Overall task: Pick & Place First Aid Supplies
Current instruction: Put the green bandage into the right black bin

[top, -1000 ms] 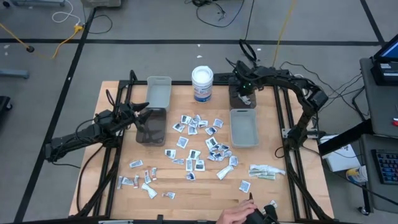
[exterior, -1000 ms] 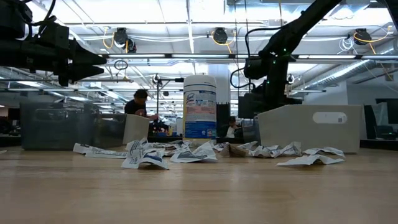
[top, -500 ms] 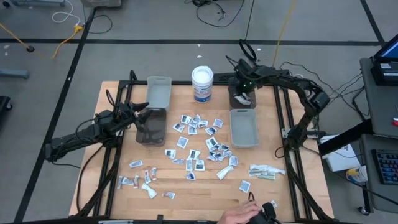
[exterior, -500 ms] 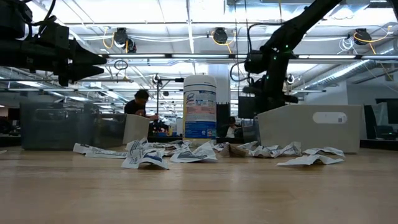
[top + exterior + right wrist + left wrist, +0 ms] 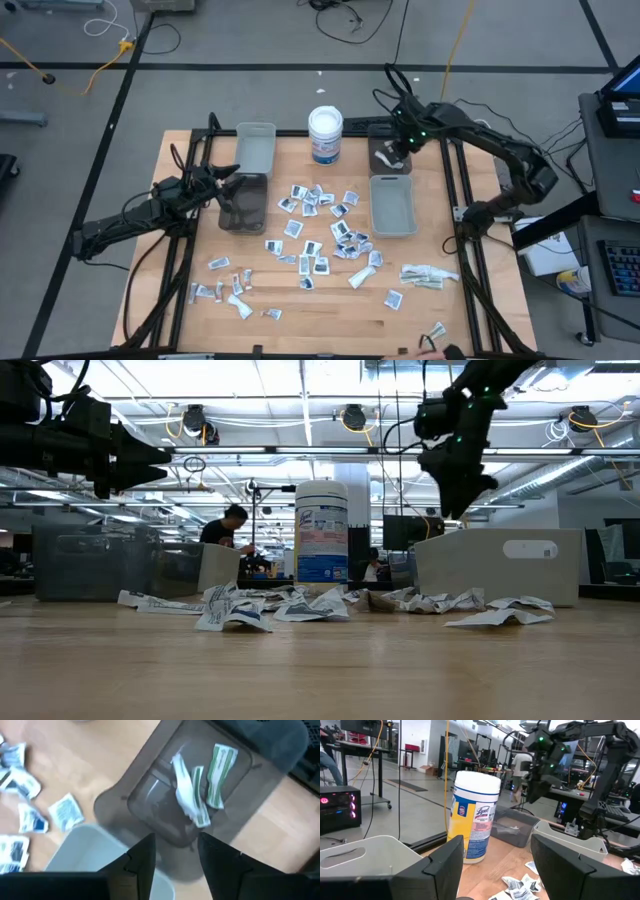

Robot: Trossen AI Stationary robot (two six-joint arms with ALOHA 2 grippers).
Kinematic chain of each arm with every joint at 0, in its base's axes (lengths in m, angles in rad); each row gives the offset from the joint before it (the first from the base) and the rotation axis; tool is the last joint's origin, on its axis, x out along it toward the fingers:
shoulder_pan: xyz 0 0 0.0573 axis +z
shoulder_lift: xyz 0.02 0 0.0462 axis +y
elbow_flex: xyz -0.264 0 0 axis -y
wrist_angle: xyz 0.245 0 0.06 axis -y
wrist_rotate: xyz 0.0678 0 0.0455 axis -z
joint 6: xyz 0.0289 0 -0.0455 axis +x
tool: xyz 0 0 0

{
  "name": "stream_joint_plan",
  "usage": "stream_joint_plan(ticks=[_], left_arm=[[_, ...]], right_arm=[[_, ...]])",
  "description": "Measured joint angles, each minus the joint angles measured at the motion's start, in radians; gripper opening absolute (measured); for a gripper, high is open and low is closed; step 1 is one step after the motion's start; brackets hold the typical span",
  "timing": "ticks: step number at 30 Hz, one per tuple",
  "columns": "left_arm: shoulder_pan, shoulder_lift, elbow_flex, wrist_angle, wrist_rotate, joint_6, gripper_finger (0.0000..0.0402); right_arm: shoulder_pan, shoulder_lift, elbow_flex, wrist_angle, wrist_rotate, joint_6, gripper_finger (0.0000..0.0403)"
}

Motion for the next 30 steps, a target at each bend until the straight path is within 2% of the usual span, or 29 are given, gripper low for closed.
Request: stream_joint_plan(ticks=[12, 18, 30], left_arm=[[0.0, 0.0, 0.0, 0.0, 0.0, 0.0, 0.0237], [0.0, 0.0, 0.0, 0.0, 0.0, 0.0, 0.0237], [0.0, 0.0, 0.0, 0.0, 0.0, 0.0, 0.0237]], right_arm=[[0.033, -0.128, 0.0, -0.254, 0.001, 0.008, 0.0134], [0.053, -0.136, -0.004, -0.281, 0.003, 0.007, 0.0134], [0.296, -0.172, -0.118, -0.285, -0.003, -0.019, 0.0133]])
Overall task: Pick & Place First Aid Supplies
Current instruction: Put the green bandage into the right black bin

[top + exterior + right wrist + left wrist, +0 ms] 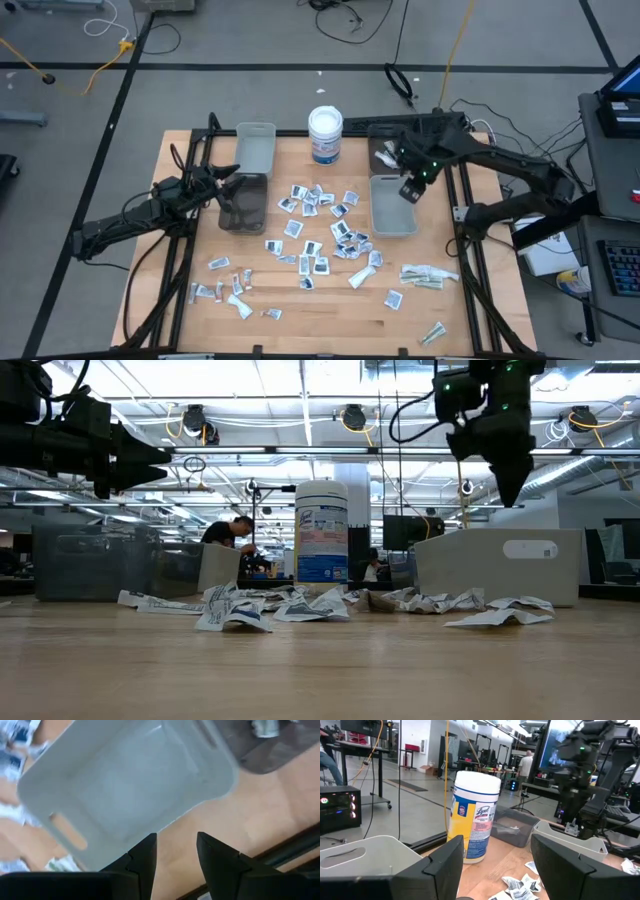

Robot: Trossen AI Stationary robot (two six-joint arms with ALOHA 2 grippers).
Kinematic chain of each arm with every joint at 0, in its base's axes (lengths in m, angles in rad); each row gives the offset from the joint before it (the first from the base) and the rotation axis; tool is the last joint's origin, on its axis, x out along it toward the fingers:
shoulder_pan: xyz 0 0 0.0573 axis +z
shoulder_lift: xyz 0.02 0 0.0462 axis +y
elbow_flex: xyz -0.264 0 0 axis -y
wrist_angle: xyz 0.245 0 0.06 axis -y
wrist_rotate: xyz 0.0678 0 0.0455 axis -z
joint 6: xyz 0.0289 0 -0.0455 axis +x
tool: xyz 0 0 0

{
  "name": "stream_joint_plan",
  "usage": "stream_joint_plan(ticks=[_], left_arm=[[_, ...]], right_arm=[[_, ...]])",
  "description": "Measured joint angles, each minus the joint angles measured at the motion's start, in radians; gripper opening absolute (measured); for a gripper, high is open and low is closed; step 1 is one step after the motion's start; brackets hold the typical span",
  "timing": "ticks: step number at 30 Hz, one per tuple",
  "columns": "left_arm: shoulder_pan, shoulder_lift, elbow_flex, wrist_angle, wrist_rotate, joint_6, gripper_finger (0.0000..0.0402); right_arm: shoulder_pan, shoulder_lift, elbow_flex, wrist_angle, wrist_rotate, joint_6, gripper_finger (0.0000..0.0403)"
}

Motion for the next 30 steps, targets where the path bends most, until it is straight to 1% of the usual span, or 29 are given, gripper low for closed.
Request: stream_joint_plan(ticks=[2, 9, 18, 22, 30], left_arm=[[0.0, 0.0, 0.0, 0.0, 0.0, 0.0, 0.0237], [0.0, 0.0, 0.0, 0.0, 0.0, 0.0, 0.0237], [0.0, 0.0, 0.0, 0.0, 0.0, 0.0, 0.0237], [0.0, 0.0, 0.0, 0.0, 0.0, 0.0, 0.0237], [0.0, 0.0, 0.0, 0.0, 0.0, 0.0, 0.0237]], right_arm=[[0.048, -0.022, -0.013, -0.01, 0.0, 0.013, 0.0134], [0.248, -0.098, -0.066, -0.04, -0.001, 0.156, 0.0129], [0.546, -0.143, -0.122, -0.027, -0.001, 0.343, 0.0127], [0.685, -0.143, -0.136, 0.011, -0.001, 0.376, 0.0127], [0.921, -0.125, -0.147, 0.172, 0.0, 0.399, 0.0126]])
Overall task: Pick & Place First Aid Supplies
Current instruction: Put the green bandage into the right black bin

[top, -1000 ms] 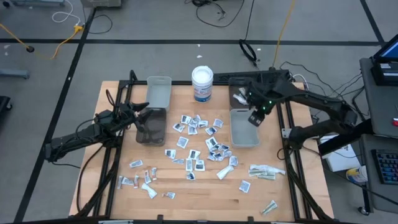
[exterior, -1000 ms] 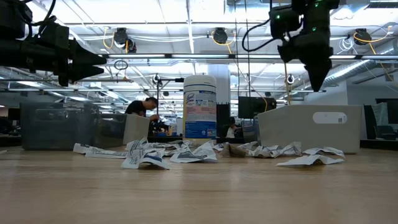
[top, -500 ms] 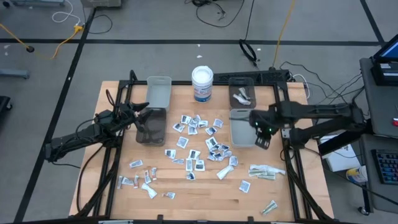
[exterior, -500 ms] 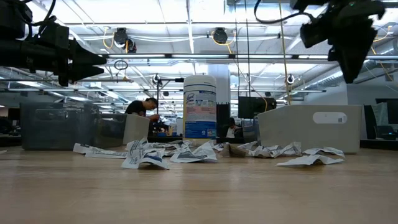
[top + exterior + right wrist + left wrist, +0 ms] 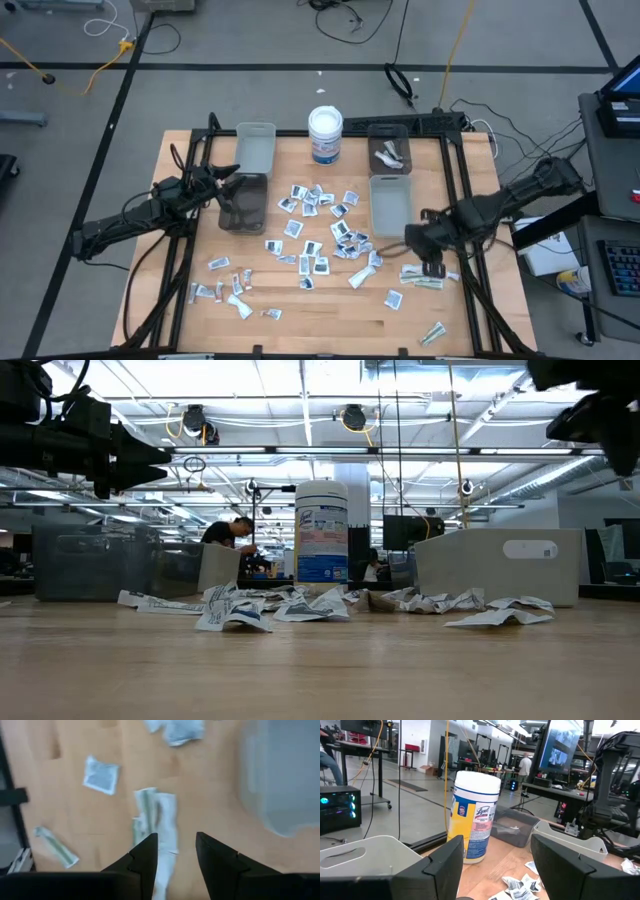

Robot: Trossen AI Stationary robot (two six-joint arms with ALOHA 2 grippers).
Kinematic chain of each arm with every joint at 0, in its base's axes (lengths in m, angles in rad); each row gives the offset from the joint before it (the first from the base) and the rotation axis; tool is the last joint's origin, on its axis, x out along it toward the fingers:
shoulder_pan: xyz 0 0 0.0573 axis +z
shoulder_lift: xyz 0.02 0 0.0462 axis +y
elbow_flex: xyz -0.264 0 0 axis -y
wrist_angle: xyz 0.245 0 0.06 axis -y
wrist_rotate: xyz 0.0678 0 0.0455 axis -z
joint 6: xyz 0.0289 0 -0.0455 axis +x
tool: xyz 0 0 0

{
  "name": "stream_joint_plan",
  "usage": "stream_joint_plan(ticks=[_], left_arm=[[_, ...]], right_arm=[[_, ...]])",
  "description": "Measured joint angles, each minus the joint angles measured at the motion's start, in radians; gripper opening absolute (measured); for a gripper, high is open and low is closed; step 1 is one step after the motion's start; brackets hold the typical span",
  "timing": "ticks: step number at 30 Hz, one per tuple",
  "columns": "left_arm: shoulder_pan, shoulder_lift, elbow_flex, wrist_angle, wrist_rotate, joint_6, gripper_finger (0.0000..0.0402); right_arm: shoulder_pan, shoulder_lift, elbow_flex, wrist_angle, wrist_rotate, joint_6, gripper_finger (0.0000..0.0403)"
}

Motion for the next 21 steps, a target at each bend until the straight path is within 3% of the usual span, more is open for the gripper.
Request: stream_joint_plan(ticks=[13, 21], left_arm=[[0.0, 0.0, 0.0, 0.0, 0.0, 0.0, 0.0237], [0.0, 0.0, 0.0, 0.0, 0.0, 0.0, 0.0237]], right_arm=[[0.297, 0.12, 0.003, 0.202, -0.001, 0.081, 0.0105], [0.449, 0.25, 0.098, 0.221, -0.001, 0.127, 0.0098]])
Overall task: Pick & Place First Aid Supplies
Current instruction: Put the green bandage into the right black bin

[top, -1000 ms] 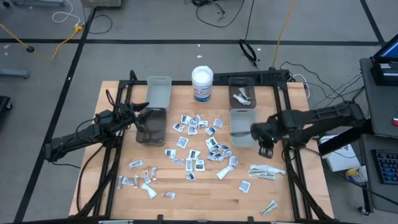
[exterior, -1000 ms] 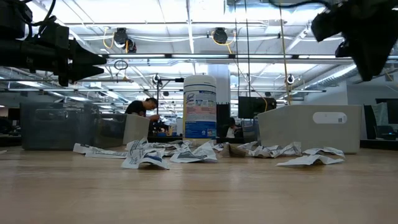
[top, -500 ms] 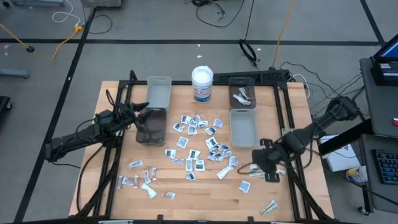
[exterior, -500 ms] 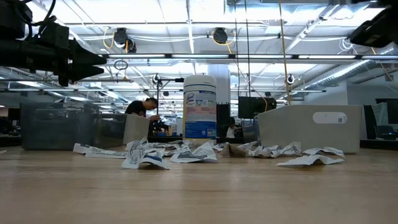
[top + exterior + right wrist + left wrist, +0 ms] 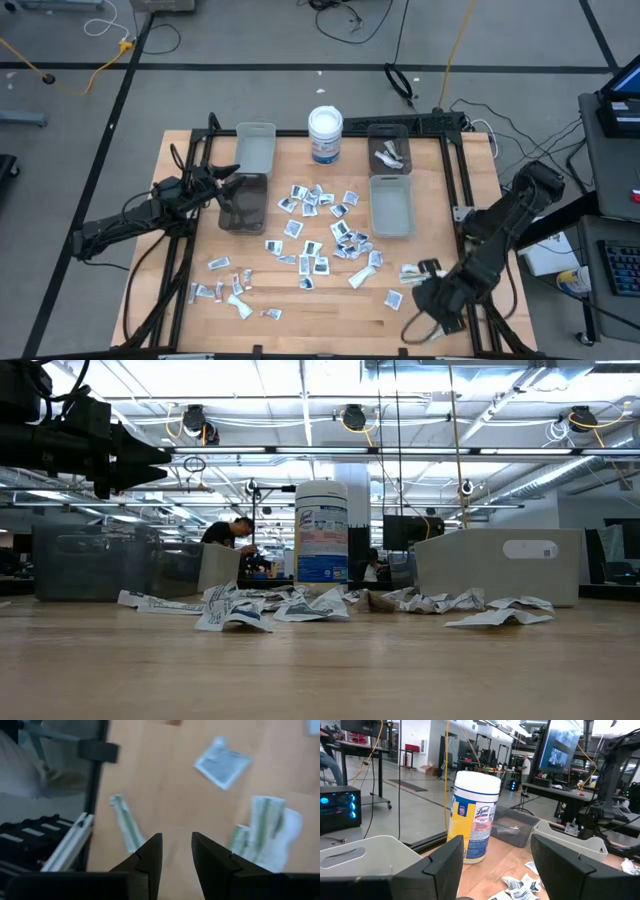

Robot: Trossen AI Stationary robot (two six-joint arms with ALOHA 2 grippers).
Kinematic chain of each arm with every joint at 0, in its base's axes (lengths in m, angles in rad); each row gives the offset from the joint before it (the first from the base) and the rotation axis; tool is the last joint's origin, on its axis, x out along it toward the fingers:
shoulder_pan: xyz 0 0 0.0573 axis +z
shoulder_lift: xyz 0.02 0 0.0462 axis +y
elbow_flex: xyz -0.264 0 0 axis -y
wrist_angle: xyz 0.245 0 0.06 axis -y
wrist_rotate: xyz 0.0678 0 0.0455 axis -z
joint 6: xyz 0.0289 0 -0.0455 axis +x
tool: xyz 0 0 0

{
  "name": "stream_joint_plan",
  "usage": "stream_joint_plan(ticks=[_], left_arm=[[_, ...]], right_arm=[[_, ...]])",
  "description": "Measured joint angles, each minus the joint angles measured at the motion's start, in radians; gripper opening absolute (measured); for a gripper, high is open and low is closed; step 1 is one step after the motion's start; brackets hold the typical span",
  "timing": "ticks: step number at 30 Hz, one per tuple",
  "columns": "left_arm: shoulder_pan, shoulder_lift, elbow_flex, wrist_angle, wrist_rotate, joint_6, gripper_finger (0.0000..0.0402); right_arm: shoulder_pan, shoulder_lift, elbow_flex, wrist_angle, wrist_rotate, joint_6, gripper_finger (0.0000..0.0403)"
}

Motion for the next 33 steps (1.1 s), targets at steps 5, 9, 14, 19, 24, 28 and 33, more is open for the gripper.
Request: stream_joint_plan(ticks=[5, 9, 14, 19, 24, 28, 33], left_arm=[[0.0, 0.0, 0.0, 0.0, 0.0, 0.0, 0.0237], [0.0, 0.0, 0.0, 0.0, 0.0, 0.0, 0.0237], [0.0, 0.0, 0.0, 0.0, 0.0, 0.0, 0.0237], [0.0, 0.0, 0.0, 0.0, 0.0, 0.0, 0.0237], [0.0, 0.0, 0.0, 0.0, 0.0, 0.0, 0.0237], [0.0, 0.0, 0.0, 0.0, 0.0, 0.0, 0.0237], [0.0, 0.0, 0.0, 0.0, 0.0, 0.0, 0.0237]], right_arm=[[0.059, 0.092, 0.091, -0.002, 0.001, 0.0, 0.0098], [0.097, 0.146, 0.147, -0.005, 0.002, 0.025, 0.0098], [0.138, 0.191, 0.177, -0.007, 0.0, 0.07, 0.0098], [0.162, 0.199, 0.177, -0.013, 0.002, 0.087, 0.0098], [0.173, 0.228, 0.177, -0.026, 0.01, 0.112, 0.0098], [0.181, 0.282, 0.177, -0.022, 0.008, 0.095, 0.0098], [0.191, 0.349, 0.177, 0.003, 0.013, 0.09, 0.0098]])
